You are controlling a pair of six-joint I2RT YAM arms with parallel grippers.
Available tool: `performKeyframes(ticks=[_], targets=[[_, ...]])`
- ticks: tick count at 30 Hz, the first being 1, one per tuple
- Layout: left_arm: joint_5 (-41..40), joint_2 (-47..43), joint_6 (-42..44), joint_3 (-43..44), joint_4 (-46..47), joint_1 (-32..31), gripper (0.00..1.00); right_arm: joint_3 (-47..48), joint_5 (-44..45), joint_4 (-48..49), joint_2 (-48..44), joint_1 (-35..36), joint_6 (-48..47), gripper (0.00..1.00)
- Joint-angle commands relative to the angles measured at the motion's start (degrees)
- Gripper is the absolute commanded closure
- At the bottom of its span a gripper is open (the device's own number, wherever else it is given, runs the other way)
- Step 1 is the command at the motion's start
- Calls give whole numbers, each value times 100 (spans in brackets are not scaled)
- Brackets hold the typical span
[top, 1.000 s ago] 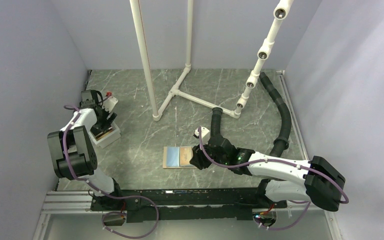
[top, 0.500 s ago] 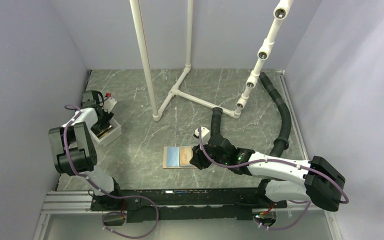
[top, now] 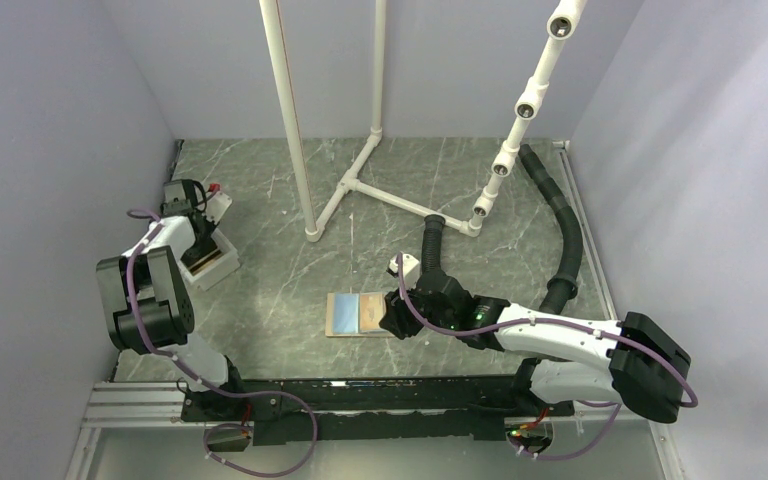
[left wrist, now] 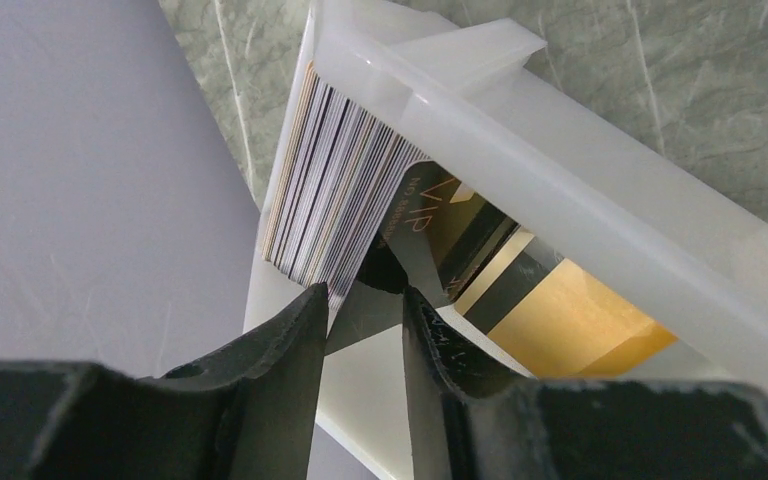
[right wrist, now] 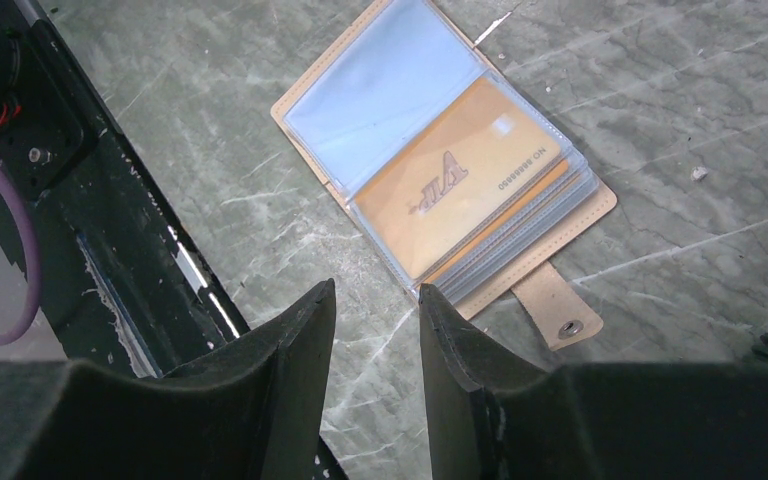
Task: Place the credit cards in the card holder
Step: Pick up the credit card from the storage box.
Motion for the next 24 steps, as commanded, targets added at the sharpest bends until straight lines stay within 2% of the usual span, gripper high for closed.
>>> performKeyframes(ticks=[1, 8, 13, 17, 19, 21, 24], targets=[[-53, -362, 25, -12, 179, 4, 65, 61, -5, 154, -158, 5, -90, 61], [10, -482, -29, -70, 112, 9, 79, 52, -6, 161, -192, 5, -90, 61], [174, -678, -159, -105, -126, -25, 82, 52, 3, 161, -188, 5, -90, 61], [326, -965, -382, -119, -402, -52, 89, 52, 20, 170, -187, 5, -99, 61], [397, -1136, -520, -87, -591, -84, 94, 51, 14, 170, -186, 5, -99, 61], [405, -1332, -755, -27, -705, -140, 95, 59, 11, 161, -182, 5, -97, 61], [495, -1552, -1436, 450, -1270, -221, 100, 115, 18, 102, -126, -7, -99, 61]])
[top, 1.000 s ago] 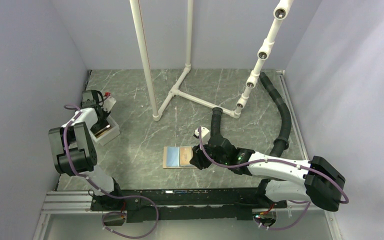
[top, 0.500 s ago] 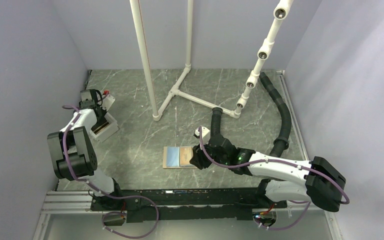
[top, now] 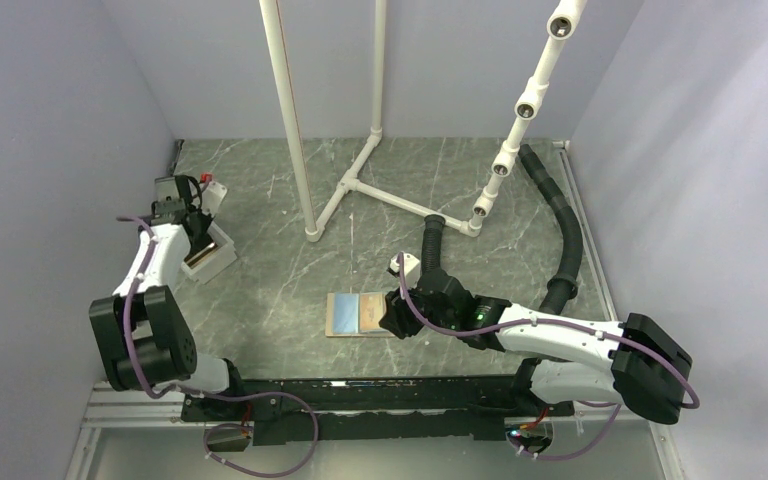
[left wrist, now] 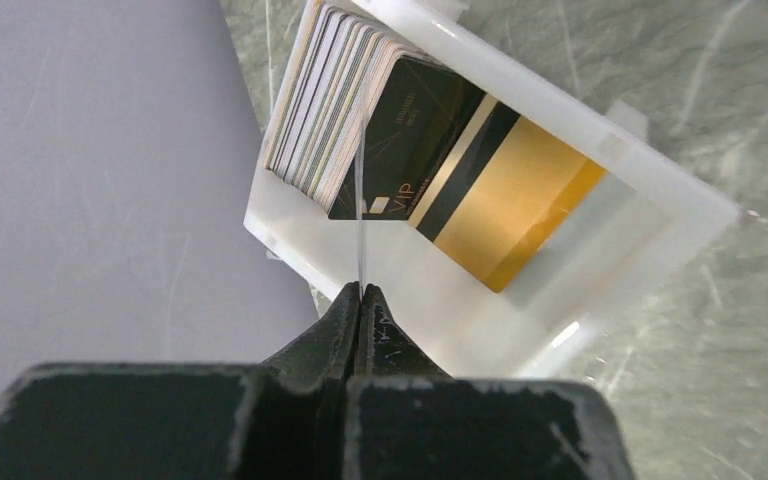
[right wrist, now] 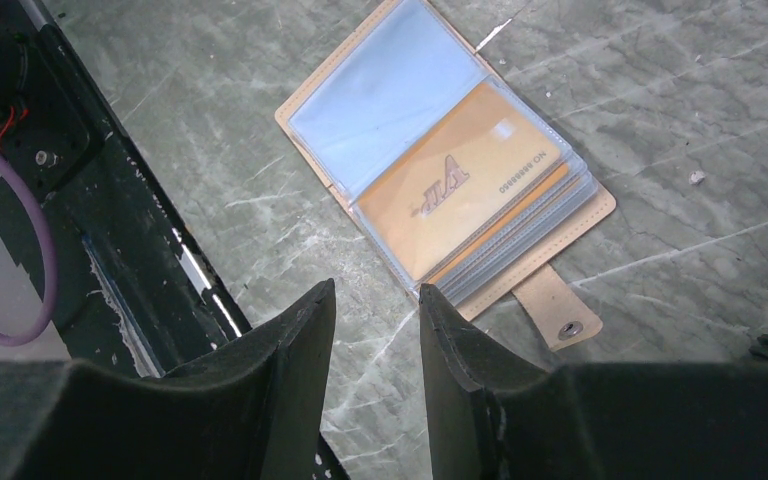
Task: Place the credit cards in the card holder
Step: Pick up the credit card from the storage box, then insert the credit card into the card holder.
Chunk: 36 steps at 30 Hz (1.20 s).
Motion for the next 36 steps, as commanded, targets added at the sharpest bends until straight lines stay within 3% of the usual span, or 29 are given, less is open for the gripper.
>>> performKeyframes(ticks=[1, 5, 8, 10, 13, 16, 18, 24, 30, 36], targets=[[320, -495, -1217, 768, -890, -120, 100, 132, 20, 67, -33, -54, -78, 62], [660, -812, -3165, 1948, -2553, -191, 100, 157, -361, -29, 52, -558, 162, 65], [1714, -1219, -4784, 2399, -3584, -230, 100, 200, -700, -88, 100, -783, 248, 64], [2750, -1602, -5595, 2245, -3799, -312, 100, 343, -877, -196, 212, -786, 277, 64], [4902, -2498, -6463, 889, -2620, -545, 100, 550, -1049, -248, 414, -793, 384, 64], [5655, -3230, -7521, -536, -1188, -945, 100, 804, -1451, -165, 703, -795, 456, 65], [5969, -3329, -8012, -1193, -348, -1296, 100, 948, -1659, -80, 1059, -803, 537, 71], [6236, -2667, -7791, -1847, 377, -2368, 100, 1023, -1814, 354, 1887, -835, 894, 80], [7027, -1860, -8031, -2674, 1754, -2503, 100, 1005, -1900, 491, 2377, -1154, 969, 85], [6884, -863, -7948, -2770, 2298, -3029, 100, 692, -2056, 469, 2459, -1528, 913, 88]])
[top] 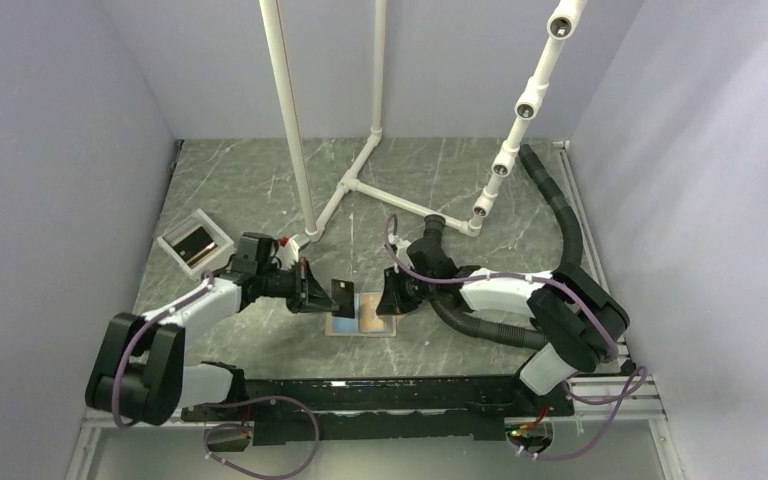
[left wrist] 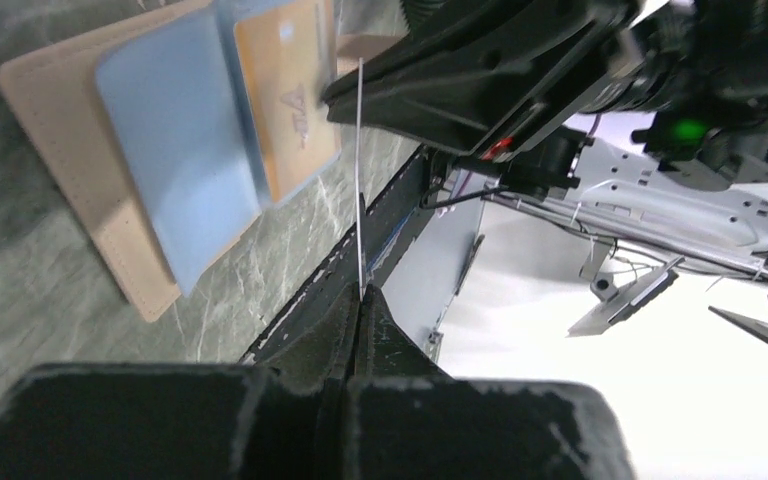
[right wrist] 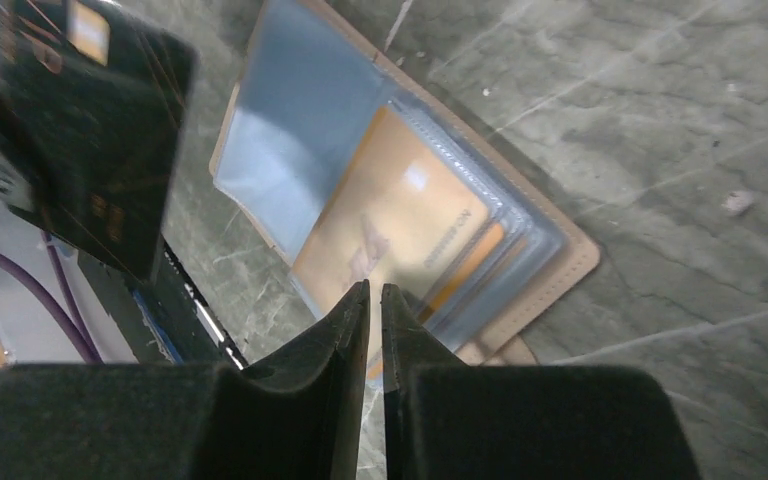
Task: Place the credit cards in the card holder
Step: Insert the credit card into the card holder.
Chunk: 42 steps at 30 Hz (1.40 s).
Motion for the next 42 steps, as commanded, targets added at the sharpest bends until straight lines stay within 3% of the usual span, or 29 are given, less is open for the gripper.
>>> performKeyframes(ticks=[1, 4, 12, 29, 42], targets=[[298, 490, -87, -117, 1076, -381, 100, -210, -179, 143, 93, -237, -45, 88], [307, 735, -176, -255, 1489, -432, 100, -269, -230, 141, 120, -308, -80, 88], [49, 1323, 352, -32, 651, -485, 100, -261, -297, 89, 232, -388, -189, 88], [299, 1962, 438, 138, 758, -564, 100, -284, -311, -16, 164, -479, -364, 88], [136, 2312, 911, 599, 195, -564, 100, -230, -324, -22, 313, -483, -433, 89]])
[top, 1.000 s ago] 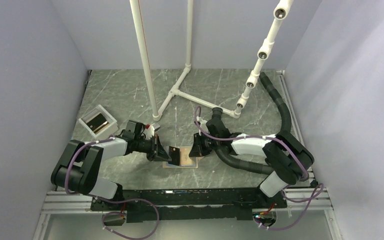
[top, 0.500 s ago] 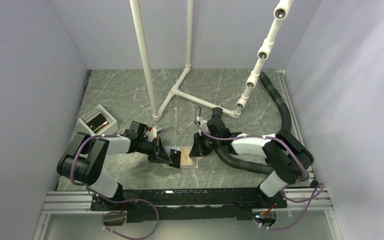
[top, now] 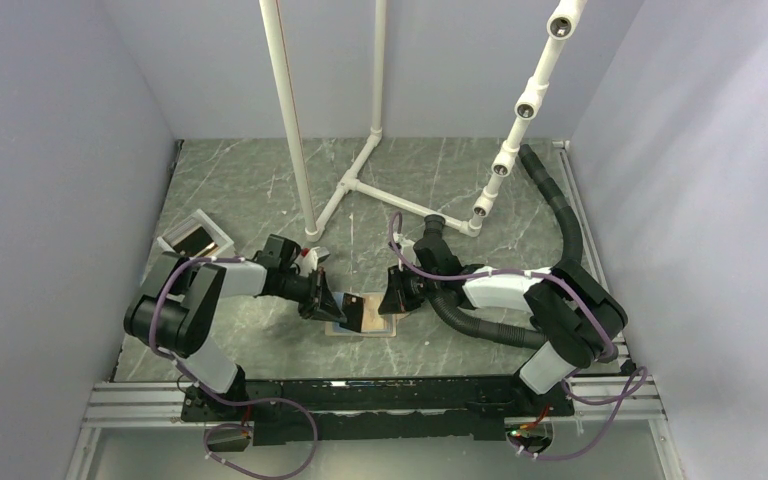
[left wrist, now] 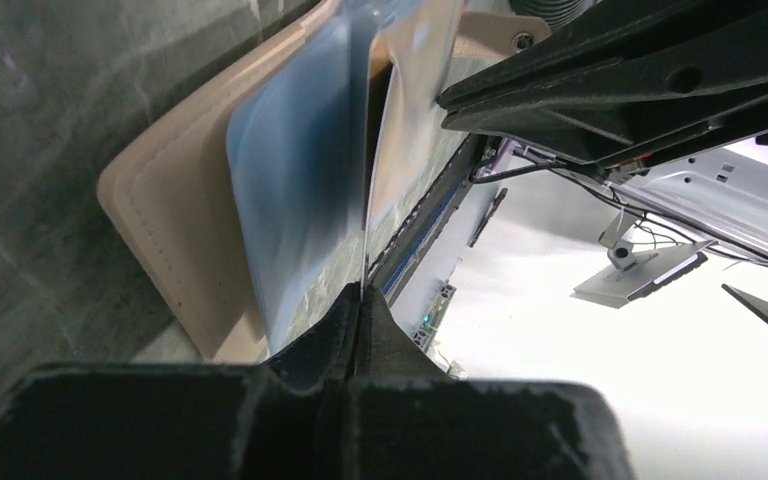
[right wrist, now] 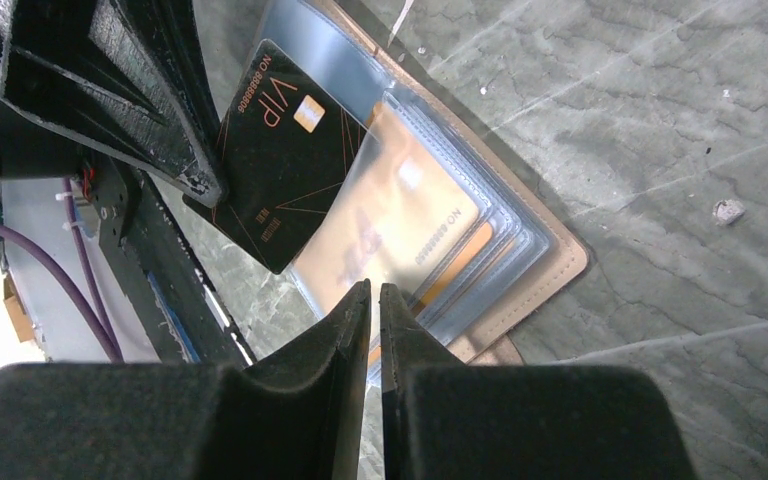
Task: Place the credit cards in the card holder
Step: Insert the credit card into the card holder.
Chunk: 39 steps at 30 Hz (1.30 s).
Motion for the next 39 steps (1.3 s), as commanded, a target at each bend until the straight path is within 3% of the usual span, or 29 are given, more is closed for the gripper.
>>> performKeyframes(ticks=[1, 6, 16, 26, 32, 37, 39], targets=[[-9, 90, 307, 277, -213, -22, 100, -84, 262, -313, 198, -57, -299, 89], [35, 338, 451, 514, -294, -22, 100, -71, 246, -308, 254, -59, -325, 89], [14, 411, -66, 315, 481, -47, 100, -98, 229, -292, 249, -59, -334, 89], [-345, 333, 127, 468, 191, -96, 100, -113, 218, -261, 268, -59, -325, 89], [57, 559, -357, 290, 1018, -325, 100, -122, 193, -282, 234, -59, -259, 89], [-247, 427, -675, 132, 1246, -472, 99, 27, 380, -740, -142, -59, 137, 88], [-505, 205, -646, 139, 1064, -494, 94, 111, 564, -1147, -398, -67, 221, 86]])
